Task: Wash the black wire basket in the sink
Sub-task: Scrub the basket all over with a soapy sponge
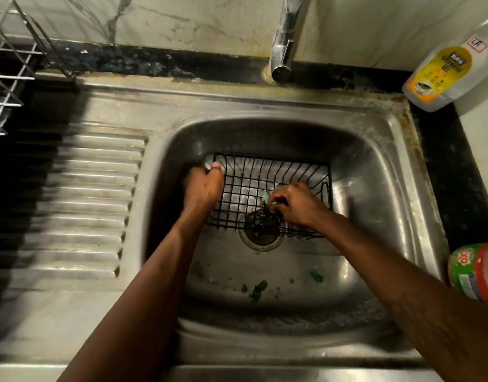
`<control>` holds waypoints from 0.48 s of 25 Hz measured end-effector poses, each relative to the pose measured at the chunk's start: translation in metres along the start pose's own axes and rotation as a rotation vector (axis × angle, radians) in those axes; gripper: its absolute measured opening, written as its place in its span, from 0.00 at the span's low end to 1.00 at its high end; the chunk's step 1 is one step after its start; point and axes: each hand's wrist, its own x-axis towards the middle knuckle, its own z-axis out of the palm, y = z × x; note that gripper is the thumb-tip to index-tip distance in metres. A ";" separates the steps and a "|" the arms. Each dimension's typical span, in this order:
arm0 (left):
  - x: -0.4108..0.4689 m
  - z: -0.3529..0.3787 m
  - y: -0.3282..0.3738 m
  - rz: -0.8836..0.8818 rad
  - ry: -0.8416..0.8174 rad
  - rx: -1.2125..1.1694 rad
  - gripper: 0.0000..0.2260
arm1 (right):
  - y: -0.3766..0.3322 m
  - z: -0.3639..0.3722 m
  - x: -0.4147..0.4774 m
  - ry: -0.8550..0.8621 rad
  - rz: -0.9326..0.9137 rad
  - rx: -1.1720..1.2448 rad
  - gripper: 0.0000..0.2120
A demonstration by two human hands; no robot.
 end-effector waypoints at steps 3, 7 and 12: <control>0.015 0.016 -0.012 -0.071 0.166 -0.216 0.35 | -0.005 0.004 0.007 0.196 0.042 0.029 0.15; 0.042 0.023 -0.027 -0.221 0.168 -0.321 0.43 | -0.010 -0.002 0.015 0.180 0.002 -0.113 0.07; 0.000 0.012 0.002 -0.222 0.029 -0.381 0.31 | -0.020 -0.009 0.032 0.189 0.030 -0.123 0.08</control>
